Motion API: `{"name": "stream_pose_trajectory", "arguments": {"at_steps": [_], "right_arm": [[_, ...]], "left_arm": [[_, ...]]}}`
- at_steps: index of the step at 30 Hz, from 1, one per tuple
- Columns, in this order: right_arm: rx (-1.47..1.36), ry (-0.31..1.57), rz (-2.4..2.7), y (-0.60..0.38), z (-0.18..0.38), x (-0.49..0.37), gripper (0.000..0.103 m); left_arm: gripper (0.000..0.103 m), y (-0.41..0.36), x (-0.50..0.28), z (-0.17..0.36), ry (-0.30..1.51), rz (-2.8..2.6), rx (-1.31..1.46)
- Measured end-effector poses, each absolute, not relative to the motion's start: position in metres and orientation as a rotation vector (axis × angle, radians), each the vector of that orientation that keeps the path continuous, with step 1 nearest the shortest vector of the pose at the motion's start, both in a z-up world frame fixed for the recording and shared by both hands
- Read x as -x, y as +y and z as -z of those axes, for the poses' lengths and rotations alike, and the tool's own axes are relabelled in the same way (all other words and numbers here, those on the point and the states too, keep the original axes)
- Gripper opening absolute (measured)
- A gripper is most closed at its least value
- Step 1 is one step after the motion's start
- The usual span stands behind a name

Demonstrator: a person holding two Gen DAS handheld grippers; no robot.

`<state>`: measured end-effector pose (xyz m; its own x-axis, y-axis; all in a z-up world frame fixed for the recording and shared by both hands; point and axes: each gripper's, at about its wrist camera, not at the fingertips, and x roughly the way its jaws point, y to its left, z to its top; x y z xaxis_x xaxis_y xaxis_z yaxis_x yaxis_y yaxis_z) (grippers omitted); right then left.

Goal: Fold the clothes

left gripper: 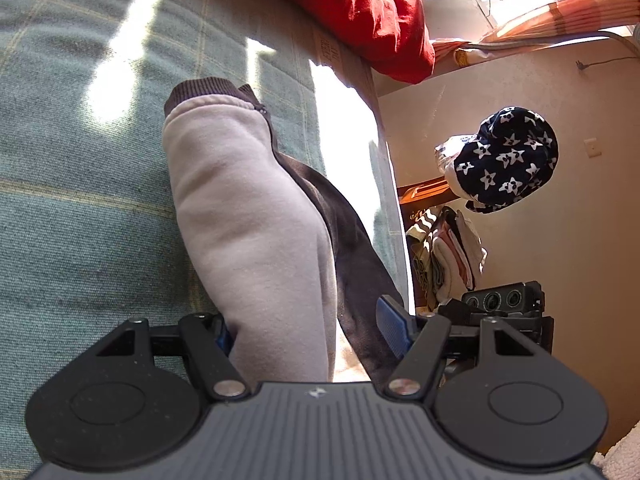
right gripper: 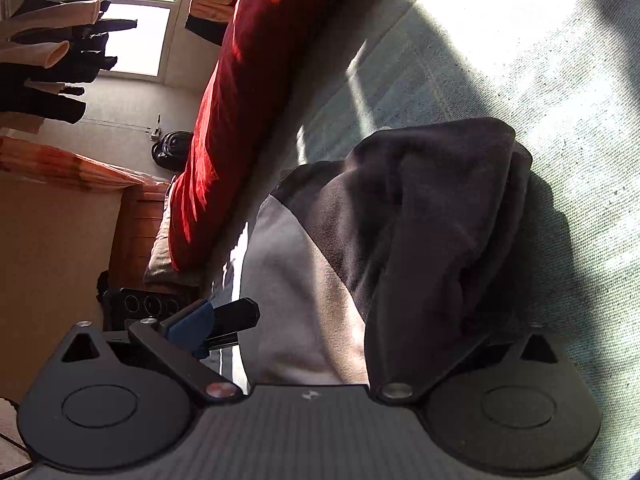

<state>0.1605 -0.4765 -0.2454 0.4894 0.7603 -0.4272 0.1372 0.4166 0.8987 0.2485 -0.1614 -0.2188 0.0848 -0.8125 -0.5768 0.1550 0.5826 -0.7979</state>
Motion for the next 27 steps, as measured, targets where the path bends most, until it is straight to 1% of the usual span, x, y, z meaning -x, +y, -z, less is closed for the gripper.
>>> {"name": "stream_pose_trajectory", "arguments": {"at_steps": [10, 15, 21, 27], "right_arm": [[-1.057, 1.058, -0.563, -0.441, 0.232, -0.161, 0.103], [-1.008, 1.093, -0.647, -0.408, 0.22, -0.164, 0.103], [-0.962, 1.134, -0.735, -0.36, 0.207, -0.168, 0.103], [-0.923, 1.13, -0.749, -0.294, 0.183, -0.16, 0.103]], "left_arm": [[0.067, -0.119, -0.221, 0.199, 1.237, 0.723, 0.656], [0.067, -0.085, -0.199, 0.189, 1.196, 0.652, 0.68], [0.067, -0.031, -0.172, 0.181, 1.151, 0.594, 0.709], [0.067, 0.036, -0.159, 0.173, 1.129, 0.599, 0.73]]}}
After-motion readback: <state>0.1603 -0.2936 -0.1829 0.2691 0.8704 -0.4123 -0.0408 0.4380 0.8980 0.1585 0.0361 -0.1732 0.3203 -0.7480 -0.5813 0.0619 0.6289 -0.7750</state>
